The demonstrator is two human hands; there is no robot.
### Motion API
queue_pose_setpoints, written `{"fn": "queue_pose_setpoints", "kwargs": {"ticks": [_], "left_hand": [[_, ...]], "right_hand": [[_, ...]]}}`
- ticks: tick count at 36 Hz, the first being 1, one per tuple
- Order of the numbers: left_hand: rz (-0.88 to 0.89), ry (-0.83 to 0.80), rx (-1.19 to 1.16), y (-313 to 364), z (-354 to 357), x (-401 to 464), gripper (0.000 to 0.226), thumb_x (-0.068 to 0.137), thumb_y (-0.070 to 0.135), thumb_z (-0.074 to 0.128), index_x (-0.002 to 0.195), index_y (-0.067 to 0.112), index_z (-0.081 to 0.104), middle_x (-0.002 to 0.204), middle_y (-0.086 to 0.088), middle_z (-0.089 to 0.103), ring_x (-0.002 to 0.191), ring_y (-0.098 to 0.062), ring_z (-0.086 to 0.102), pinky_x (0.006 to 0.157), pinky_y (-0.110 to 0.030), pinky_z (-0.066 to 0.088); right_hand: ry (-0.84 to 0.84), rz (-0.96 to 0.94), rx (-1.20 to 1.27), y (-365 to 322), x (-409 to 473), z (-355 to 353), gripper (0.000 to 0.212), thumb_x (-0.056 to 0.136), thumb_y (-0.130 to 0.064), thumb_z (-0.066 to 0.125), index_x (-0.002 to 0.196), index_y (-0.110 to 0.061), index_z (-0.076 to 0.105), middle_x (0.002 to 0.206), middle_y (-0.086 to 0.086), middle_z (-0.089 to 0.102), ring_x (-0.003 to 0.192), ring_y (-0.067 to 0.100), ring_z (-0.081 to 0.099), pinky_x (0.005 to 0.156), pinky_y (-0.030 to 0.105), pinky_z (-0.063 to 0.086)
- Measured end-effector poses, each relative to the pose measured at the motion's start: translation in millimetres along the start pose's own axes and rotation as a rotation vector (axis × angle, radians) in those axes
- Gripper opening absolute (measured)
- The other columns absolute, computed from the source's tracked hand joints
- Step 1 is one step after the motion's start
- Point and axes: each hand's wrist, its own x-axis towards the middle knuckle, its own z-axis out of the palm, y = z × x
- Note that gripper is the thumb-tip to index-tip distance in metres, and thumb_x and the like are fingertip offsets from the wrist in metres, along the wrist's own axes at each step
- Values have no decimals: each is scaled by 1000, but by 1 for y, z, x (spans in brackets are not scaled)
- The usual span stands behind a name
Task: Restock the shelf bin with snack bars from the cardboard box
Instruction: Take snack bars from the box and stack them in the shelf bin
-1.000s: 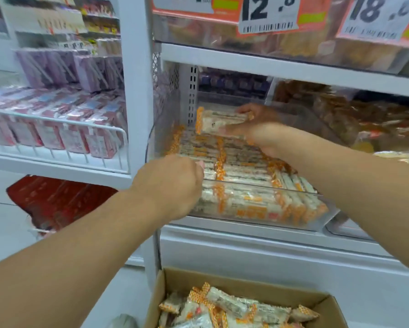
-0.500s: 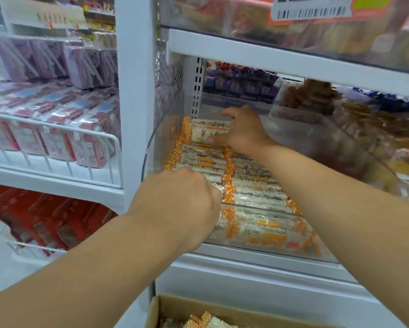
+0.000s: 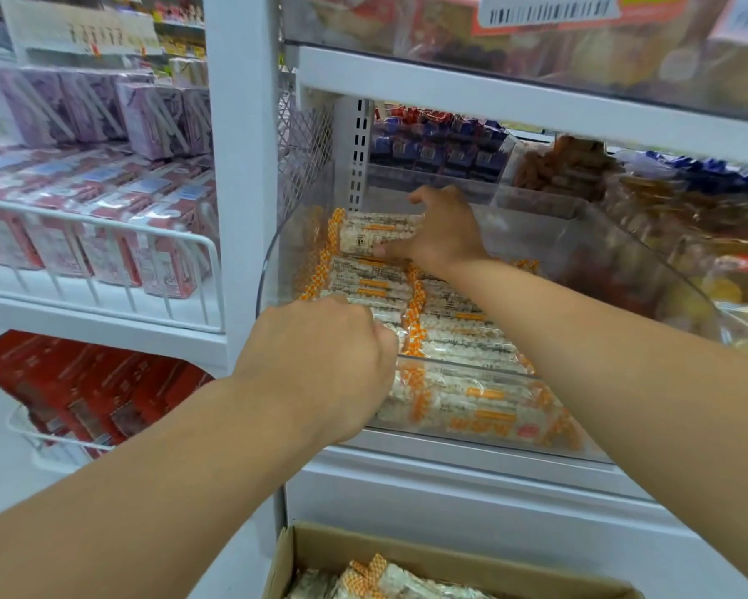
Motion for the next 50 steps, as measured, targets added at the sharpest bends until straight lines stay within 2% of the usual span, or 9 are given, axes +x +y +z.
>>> {"fn": "queue_pose_setpoints", "kwargs": {"ticks": [14, 21, 29, 34, 39, 41, 44, 47, 50], "left_hand": [[10, 16, 0, -1, 4, 2, 38, 103, 35, 23, 78, 23, 48, 92, -1, 56, 79, -24, 52, 68, -33, 37], [14, 35, -32, -2, 5, 1, 38, 103, 34, 24, 77, 22, 48, 89, 0, 55, 78, -23, 55, 69, -34, 44], [17, 31, -63, -3, 6, 2, 42, 102, 37, 22, 74, 22, 49, 86, 0, 56, 76, -23, 54, 66, -33, 37], [20, 5, -70, -4, 4, 3, 43, 102, 36, 25, 73, 19, 52, 82, -1, 57, 75, -22, 55, 64, -33, 39], [5, 38, -154, -2, -2, 0, 33, 99, 34, 36, 74, 18, 50, 83, -5, 58, 75, -25, 55, 63, -34, 39], [59, 197, -160, 3, -5, -5, 25, 96, 34, 45, 80, 17, 54, 87, -4, 60, 79, -27, 56, 63, -36, 42], [235, 419, -235, 21, -10, -20, 23, 92, 39, 51, 81, 19, 58, 83, 1, 59, 79, -24, 55, 67, -38, 46], [397, 258, -210, 49, 6, -49, 25, 89, 44, 51, 77, 22, 56, 76, 2, 59, 73, -25, 57, 62, -37, 45], [414, -245, -1, 69, 51, -88, 27, 91, 47, 55, 93, 21, 64, 96, -5, 67, 91, -30, 63, 74, -37, 52]], "right_hand": [[8, 191, 229, -2, 2, 1, 70, 64, -34, 95, 122, -13, 62, 119, 1, 64, 107, 17, 59, 82, 23, 45], [32, 59, 96, 1, -3, 4, 82, 64, -44, 93, 131, -12, 57, 131, 4, 60, 120, 22, 56, 94, 31, 47], [-24, 111, 149, 2, -6, -15, 106, 62, -42, 94, 150, -16, 40, 147, 4, 50, 135, 24, 47, 107, 33, 42], [-82, 134, 117, 0, -11, -28, 100, 67, -45, 91, 149, -16, 41, 150, 3, 47, 137, 25, 44, 108, 33, 40], [-269, 110, -126, -20, -46, -80, 76, 81, -52, 78, 143, -18, 51, 146, 3, 51, 131, 24, 51, 95, 29, 40], [-170, 53, -113, -23, -80, -99, 58, 82, -51, 78, 128, -19, 63, 122, 0, 65, 112, 19, 62, 87, 27, 47], [326, -160, 73, -18, -161, -111, 22, 88, -36, 72, 95, -15, 73, 83, -9, 67, 75, 2, 62, 72, 18, 49], [540, -159, 284, -4, -259, -87, 24, 93, -25, 64, 76, -10, 66, 63, -6, 59, 58, 6, 53, 58, 19, 40], [176, 78, 207, 36, -339, -29, 31, 90, -43, 58, 72, -18, 63, 61, -6, 58, 59, 12, 55, 58, 31, 44]]}}
